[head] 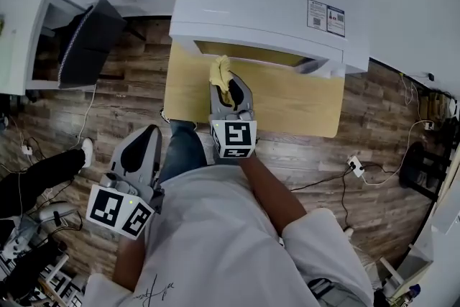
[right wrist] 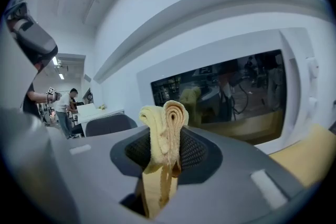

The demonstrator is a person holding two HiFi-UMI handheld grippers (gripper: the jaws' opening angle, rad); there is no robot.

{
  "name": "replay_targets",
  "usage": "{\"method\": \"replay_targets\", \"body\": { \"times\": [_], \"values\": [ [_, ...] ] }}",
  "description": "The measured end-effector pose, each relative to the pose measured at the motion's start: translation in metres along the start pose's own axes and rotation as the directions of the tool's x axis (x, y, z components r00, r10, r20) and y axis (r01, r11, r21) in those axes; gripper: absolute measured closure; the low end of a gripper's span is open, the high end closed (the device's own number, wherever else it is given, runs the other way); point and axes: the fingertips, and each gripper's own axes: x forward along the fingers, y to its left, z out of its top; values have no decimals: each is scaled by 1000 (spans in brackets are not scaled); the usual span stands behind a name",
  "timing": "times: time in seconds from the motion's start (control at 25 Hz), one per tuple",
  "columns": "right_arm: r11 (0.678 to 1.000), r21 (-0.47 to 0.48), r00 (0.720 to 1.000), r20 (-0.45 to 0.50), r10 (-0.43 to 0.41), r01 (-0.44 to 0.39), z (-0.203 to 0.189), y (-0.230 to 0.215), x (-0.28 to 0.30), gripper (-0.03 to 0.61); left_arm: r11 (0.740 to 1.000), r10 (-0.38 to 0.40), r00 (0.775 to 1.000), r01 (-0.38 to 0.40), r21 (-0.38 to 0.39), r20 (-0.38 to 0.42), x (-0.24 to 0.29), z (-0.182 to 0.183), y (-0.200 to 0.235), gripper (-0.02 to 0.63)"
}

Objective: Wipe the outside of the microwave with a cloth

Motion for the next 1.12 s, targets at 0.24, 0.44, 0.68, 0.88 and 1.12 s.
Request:
{"method": "replay_targets", "body": {
  "times": [0.24, 0.44, 0.68, 0.88, 1.12],
  "values": [
    [986, 28, 986, -2, -167, 167, -5, -79, -50, 459, 998, -64, 998, 65, 20, -10, 17, -3, -29, 623],
    [953, 42, 954, 9, -300, 300, -8, -142, -91, 460, 993, -106, 994, 107, 45, -30, 25, -8, -50, 623],
    [893, 57, 894, 17, -448, 446, -9, -211, -134, 460, 990, -133, 990, 134, 51, -38, 33, -14, -70, 623],
    [835, 95, 837, 21, -546, 542, -11, -262, -154, 462, 988, -138, 989, 141, 60, -52, 33, -18, -76, 623],
    [828, 67, 828, 23, -560, 557, -6, -298, -147, 462, 988, -126, 991, 129, 79, -48, 32, -12, -74, 623]
  ]
}}
